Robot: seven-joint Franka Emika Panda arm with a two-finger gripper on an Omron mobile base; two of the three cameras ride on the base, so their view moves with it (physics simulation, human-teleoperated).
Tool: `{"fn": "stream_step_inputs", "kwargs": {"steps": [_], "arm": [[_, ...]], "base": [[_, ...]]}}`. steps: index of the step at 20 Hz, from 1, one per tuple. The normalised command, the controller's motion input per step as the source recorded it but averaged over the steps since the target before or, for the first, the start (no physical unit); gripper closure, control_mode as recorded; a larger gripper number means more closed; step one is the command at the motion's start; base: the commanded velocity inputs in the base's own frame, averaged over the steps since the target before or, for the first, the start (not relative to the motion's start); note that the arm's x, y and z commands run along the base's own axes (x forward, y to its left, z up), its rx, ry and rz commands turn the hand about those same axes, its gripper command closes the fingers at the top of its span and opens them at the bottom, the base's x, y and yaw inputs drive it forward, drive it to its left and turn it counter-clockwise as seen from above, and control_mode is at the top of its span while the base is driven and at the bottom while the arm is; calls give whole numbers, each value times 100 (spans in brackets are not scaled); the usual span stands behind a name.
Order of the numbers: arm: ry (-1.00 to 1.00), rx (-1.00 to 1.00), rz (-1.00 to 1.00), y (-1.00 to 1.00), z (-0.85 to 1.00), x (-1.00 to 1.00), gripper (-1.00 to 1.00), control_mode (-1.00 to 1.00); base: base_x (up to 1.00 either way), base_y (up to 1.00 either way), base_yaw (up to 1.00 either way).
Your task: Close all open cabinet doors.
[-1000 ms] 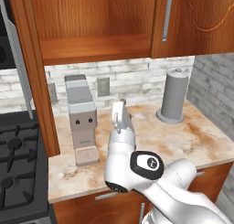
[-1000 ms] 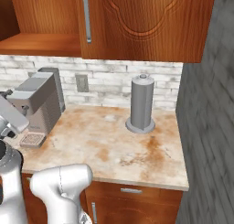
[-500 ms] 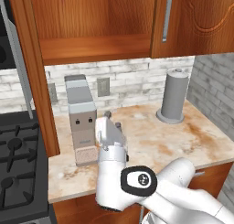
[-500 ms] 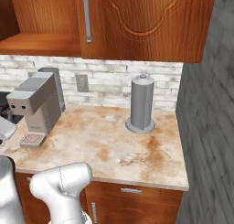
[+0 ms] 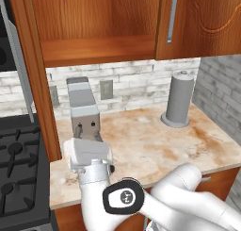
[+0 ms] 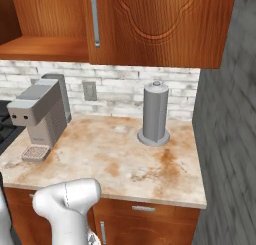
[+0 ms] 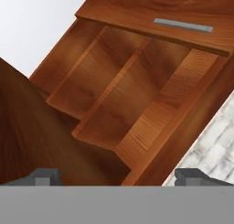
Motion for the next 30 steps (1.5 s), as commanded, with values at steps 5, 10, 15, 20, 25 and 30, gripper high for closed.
{"fn": "stream_step_inputs", "kwargs": {"steps": [5,10,15,20,25,30], "arm": [[-5,-11,14,76,13,-9,-100,-100],[-2,-3,2,10,-2,-7,-100,-100],[-15,-8,5,43,-2,-24,-100,-100],[-10,-3,6,44,0,0,-100,-100],[-10,-1,3,29,5,0,-100,-100],[-15,-1,1,18,15,0,-100,-100]], "base": [[0,0,0],[0,0,0],[0,0,0],[0,0,0],[0,0,0],[0,0,0]]}}
